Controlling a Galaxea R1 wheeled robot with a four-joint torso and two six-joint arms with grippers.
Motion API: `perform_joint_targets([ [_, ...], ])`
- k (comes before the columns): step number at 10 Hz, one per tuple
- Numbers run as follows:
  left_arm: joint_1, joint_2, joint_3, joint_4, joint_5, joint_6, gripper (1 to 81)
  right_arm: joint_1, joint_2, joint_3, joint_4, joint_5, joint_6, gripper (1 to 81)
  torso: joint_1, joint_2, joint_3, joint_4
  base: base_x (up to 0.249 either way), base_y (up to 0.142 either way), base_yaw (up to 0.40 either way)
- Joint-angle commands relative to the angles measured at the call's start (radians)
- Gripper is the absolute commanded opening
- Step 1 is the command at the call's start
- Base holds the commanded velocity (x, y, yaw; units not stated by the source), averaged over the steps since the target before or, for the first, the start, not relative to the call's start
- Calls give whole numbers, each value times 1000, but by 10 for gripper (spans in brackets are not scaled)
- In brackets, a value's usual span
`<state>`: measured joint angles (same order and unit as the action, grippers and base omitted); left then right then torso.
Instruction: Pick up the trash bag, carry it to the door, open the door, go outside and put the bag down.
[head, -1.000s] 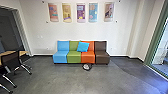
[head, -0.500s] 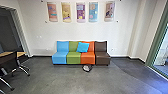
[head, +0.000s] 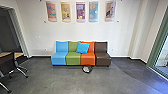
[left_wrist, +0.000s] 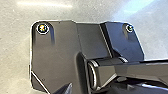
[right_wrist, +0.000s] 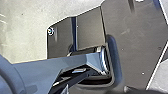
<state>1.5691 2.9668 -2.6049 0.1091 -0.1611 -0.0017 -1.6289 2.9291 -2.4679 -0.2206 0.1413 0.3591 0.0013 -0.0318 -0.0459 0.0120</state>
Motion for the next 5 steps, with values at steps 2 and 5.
perform_joint_targets([
  [2,-40,-3,6,14,44,2,811,33,6,11,-22,-48,-11,811,0,0,0,0,152,0,0],
  [5,-40,-3,6,14,44,2,811,33,6,11,-25,-48,-11,811,0,0,0,0,152,0,0],
])
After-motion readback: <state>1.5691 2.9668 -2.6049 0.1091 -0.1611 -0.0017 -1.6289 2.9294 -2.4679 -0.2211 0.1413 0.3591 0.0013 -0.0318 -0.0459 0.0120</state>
